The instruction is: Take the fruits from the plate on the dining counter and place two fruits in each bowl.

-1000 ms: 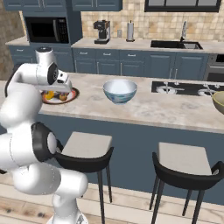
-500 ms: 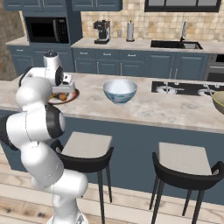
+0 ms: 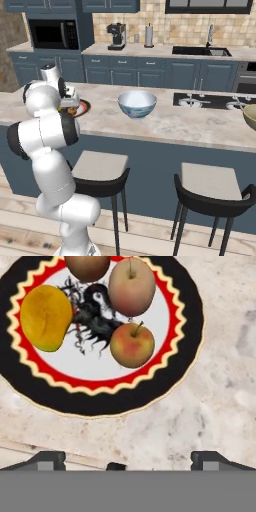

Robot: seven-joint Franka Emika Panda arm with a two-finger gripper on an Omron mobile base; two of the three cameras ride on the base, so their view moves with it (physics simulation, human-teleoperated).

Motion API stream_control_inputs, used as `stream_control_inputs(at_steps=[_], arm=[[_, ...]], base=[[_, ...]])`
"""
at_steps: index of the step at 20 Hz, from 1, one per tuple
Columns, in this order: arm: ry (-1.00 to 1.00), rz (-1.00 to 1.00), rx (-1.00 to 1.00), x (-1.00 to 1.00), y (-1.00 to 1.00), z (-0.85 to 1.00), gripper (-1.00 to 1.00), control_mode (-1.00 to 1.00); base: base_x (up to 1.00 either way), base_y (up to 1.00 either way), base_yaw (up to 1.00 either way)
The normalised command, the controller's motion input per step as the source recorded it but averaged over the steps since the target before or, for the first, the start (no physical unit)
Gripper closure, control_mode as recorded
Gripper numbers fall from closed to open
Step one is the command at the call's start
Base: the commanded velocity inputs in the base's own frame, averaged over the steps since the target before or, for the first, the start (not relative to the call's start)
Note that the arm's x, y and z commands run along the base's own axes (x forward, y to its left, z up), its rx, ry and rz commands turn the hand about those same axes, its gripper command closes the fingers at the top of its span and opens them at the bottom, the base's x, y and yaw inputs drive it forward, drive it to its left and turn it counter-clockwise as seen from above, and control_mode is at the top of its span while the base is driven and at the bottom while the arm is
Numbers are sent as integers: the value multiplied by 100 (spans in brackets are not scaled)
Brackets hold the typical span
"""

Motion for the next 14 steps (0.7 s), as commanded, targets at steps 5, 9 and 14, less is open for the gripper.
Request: stream_control_inputs(at_steps=[5,9,14], arm=[[4,1,0,37,1,-2,-100,-100],[3,0,0,38,0,-22,-100,-100],[1,0,0,35,2,-37,-100,-100]], base=[[0,0,0],[0,0,0],[0,0,0]])
